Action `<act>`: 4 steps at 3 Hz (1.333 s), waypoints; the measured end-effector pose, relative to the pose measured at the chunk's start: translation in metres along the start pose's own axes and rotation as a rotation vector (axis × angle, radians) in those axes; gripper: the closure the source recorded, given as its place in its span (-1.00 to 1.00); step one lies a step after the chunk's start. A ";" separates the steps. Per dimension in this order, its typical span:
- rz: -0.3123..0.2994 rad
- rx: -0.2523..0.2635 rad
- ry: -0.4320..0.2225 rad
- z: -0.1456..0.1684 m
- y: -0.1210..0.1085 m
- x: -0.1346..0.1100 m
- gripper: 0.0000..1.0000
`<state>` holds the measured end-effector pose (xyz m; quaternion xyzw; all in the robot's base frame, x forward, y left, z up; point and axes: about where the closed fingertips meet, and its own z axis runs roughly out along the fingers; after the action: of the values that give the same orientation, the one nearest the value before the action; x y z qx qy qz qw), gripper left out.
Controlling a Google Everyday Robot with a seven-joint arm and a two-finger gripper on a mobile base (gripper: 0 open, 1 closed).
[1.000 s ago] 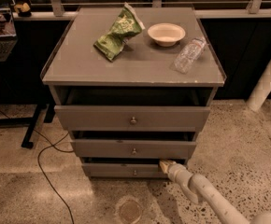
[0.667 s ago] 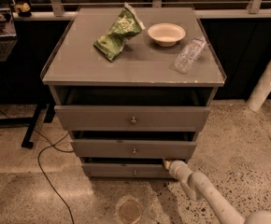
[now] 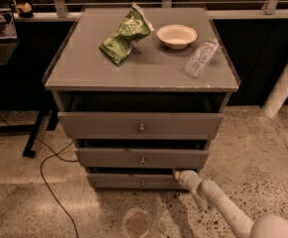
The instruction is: Open bottom drawer
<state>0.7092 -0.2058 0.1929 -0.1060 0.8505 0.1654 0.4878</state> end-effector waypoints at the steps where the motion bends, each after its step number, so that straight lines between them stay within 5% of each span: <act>1: -0.011 0.001 0.049 0.006 -0.001 0.006 1.00; 4: 0.041 0.031 0.165 -0.015 -0.008 0.012 1.00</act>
Offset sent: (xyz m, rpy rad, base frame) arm -0.0194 -0.0251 -0.0488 -0.1124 0.2188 0.0128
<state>0.6935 -0.2194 0.1880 -0.0942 0.8923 0.1528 0.4141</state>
